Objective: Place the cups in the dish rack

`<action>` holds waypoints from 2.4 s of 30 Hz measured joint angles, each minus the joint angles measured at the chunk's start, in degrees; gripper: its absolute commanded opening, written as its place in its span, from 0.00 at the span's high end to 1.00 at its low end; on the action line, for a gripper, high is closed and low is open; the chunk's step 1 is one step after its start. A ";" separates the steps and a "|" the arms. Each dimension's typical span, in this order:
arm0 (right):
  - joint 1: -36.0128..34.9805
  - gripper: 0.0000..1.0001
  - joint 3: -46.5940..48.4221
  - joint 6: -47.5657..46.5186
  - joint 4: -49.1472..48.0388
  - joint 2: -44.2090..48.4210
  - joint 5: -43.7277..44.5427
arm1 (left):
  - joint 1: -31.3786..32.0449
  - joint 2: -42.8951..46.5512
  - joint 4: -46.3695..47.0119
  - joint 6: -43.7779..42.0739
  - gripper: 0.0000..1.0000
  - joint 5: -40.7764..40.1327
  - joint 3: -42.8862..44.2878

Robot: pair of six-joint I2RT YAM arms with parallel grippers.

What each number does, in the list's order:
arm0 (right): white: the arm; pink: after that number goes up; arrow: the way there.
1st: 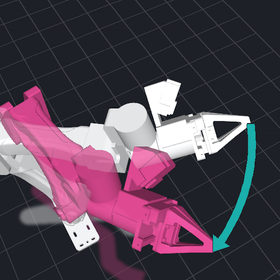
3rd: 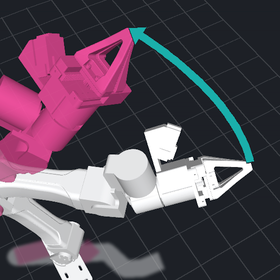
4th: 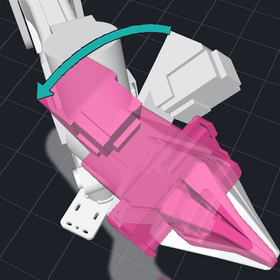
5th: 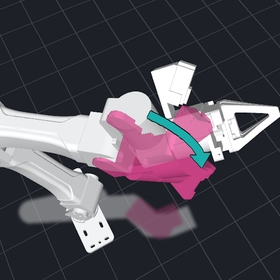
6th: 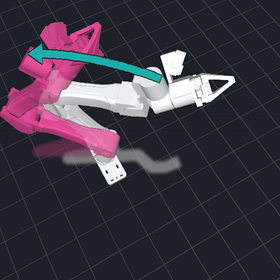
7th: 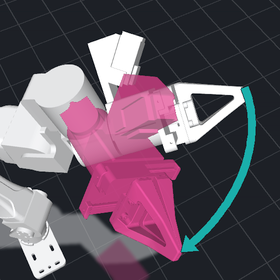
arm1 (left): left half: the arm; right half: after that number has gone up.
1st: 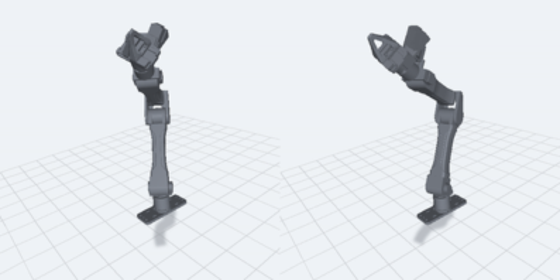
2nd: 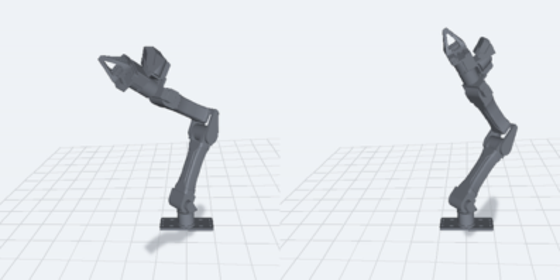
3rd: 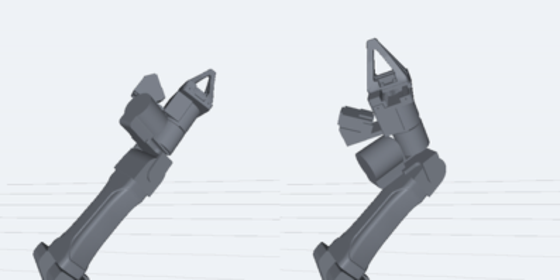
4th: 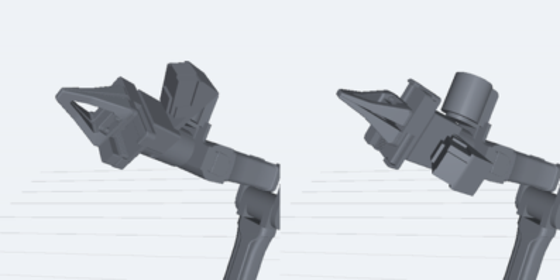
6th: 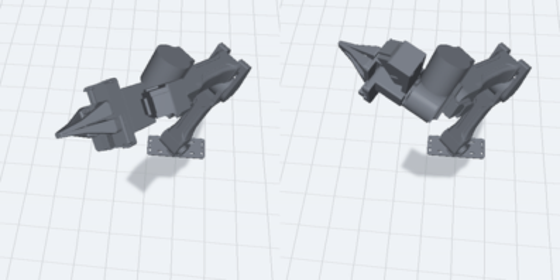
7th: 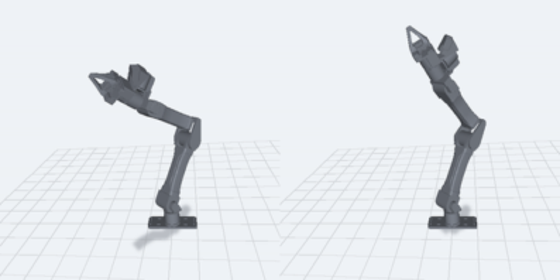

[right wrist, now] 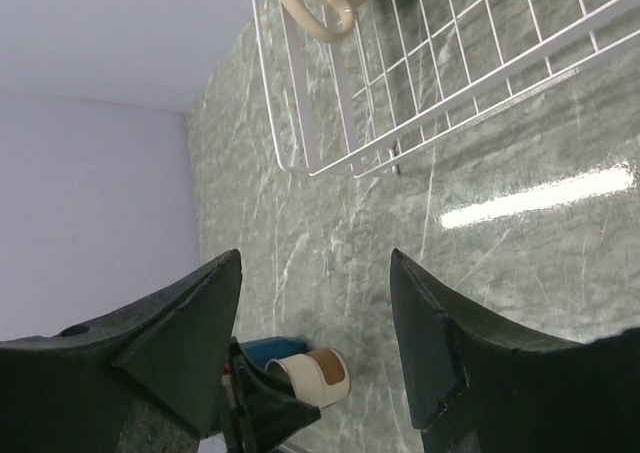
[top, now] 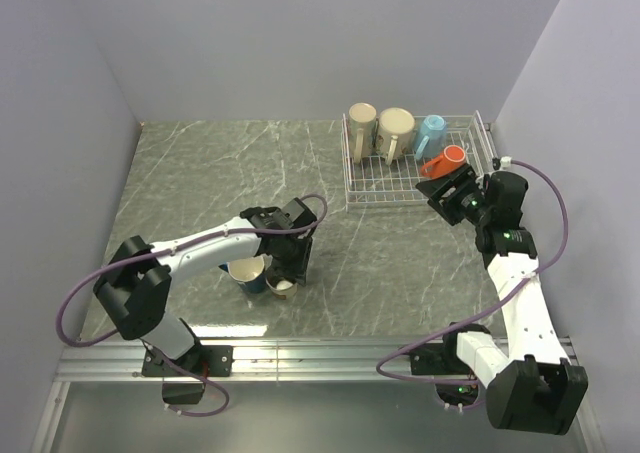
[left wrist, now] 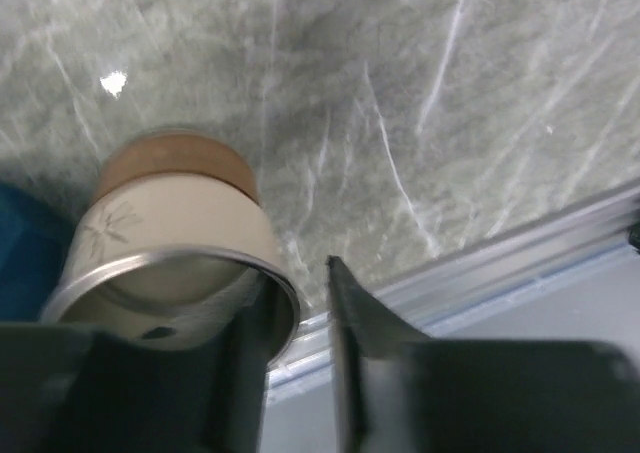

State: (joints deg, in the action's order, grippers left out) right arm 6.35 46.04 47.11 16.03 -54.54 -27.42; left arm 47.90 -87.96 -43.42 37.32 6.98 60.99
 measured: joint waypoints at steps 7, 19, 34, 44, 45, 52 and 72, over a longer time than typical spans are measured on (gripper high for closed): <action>-0.15 0.32 0.11 0.44 0.52 0.39 -0.04 | 0.20 -2.12 -0.22 -0.20 0.99 -0.94 1.88; -3.93 0.27 20.15 5.75 1.20 -4.98 -7.87 | -9.14 1.16 5.75 -2.45 1.00 11.80 18.27; -19.76 0.21 14.36 15.61 -8.94 -8.22 -15.61 | -21.94 9.49 84.76 39.01 0.99 42.56 -3.65; -21.57 0.19 14.88 22.73 -19.15 -11.37 -15.69 | -22.53 8.26 96.89 46.05 0.99 42.69 -5.27; -21.73 0.19 14.45 24.06 -21.42 -11.41 -15.78 | -22.56 8.31 97.63 46.34 1.00 42.58 -5.68; -22.56 0.15 8.85 35.80 -37.51 -12.13 -16.26 | -22.38 8.31 102.82 49.03 0.99 40.98 -8.76; -28.22 0.12 18.38 28.94 -22.21 -18.56 -20.52 | -21.57 14.05 72.96 23.67 0.99 39.54 -0.11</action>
State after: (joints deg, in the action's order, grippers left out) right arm -21.87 64.42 76.05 -6.17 -73.10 -47.94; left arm 26.33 -73.91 29.54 60.99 46.52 60.88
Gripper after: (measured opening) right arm 0.879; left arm 0.067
